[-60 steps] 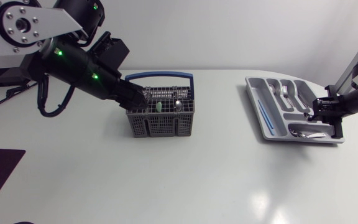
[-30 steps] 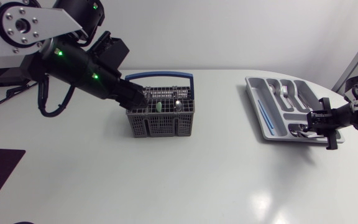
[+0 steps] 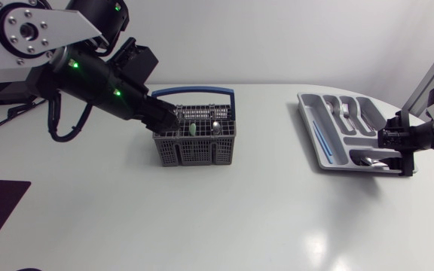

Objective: Unload the cutlery basket into the drawer organizer.

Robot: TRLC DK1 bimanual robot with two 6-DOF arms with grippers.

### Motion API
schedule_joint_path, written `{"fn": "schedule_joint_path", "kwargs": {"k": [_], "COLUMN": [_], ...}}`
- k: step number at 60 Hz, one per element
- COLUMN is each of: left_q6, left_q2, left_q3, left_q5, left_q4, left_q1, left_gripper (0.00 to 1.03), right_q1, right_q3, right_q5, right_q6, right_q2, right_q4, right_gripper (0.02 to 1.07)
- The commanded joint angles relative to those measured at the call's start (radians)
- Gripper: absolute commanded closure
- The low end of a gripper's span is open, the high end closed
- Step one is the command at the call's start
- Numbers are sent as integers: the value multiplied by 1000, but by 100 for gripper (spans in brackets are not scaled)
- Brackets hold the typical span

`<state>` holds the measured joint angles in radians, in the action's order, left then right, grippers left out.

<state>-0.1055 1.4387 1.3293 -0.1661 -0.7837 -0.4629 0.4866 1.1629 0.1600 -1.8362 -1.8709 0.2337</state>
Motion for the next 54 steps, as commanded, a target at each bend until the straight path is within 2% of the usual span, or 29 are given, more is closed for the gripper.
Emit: {"fn": "schedule_joint_path", "kwargs": {"k": [1, 26, 35, 54], "left_q6": [3, 15, 4, -26], "left_q2": [6, 31, 42, 80], "left_q3": [13, 34, 27, 25], "left_q5": [7, 22, 22, 22], "left_q4": [4, 4, 9, 34], "left_q1": [4, -13, -10, 0], "left_gripper": [41, 41, 41, 41], "right_q1": [-3, -118, -221, -507], "right_q3": [-14, -37, -51, -115], "right_q5": [10, 82, 82, 47], "right_q6": [41, 328, 469, 764], "right_q2": [36, 207, 277, 412], "right_q4": [19, 213, 303, 309], "right_gripper": [10, 10, 10, 10]}}
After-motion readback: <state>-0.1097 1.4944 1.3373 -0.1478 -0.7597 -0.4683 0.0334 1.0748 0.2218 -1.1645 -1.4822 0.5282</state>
